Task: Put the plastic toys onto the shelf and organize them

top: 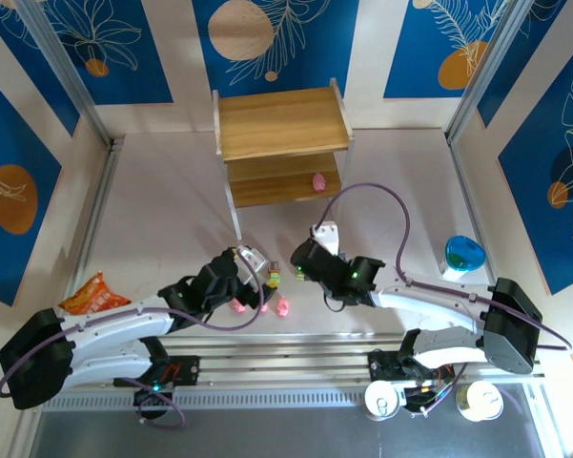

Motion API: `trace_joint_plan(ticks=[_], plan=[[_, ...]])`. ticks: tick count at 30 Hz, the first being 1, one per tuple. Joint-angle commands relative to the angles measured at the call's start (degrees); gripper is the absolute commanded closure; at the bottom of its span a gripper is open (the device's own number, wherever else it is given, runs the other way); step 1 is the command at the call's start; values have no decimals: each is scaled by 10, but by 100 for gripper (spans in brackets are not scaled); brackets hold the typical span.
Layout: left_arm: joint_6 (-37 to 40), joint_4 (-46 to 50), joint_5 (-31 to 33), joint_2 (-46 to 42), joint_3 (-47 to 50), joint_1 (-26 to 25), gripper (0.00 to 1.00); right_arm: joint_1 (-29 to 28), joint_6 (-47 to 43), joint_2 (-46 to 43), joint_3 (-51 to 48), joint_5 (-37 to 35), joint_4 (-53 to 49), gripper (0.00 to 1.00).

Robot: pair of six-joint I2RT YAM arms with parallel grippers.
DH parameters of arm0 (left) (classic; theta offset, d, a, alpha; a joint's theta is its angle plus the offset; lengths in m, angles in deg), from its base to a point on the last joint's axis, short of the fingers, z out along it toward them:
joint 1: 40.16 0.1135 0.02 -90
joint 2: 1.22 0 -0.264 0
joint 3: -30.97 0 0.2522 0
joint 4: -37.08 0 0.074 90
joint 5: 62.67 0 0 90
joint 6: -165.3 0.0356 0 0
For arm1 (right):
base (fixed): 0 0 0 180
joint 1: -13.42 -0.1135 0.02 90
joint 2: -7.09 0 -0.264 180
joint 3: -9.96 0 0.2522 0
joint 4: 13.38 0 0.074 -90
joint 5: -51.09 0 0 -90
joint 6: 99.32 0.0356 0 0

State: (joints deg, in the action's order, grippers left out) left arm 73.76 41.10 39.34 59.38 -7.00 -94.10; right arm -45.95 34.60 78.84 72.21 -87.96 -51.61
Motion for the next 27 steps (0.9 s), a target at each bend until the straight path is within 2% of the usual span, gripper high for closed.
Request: trace_joint_plan(ticks=[1, 6, 18, 27], plan=[[-4, -13, -7, -11, -1, -1, 0, 23, -73, -1, 36, 24, 29, 69], [-15, -5, 8, -11, -3, 10, 0, 57, -120, 16, 77, 50, 43, 69], [-60, 5, -36, -23, 8, 89, 0, 116, -197, 76, 155, 95, 82, 69], [-70, 4, -48, -28, 13, 110, 0, 151, -226, 126, 208, 128, 92, 69]])
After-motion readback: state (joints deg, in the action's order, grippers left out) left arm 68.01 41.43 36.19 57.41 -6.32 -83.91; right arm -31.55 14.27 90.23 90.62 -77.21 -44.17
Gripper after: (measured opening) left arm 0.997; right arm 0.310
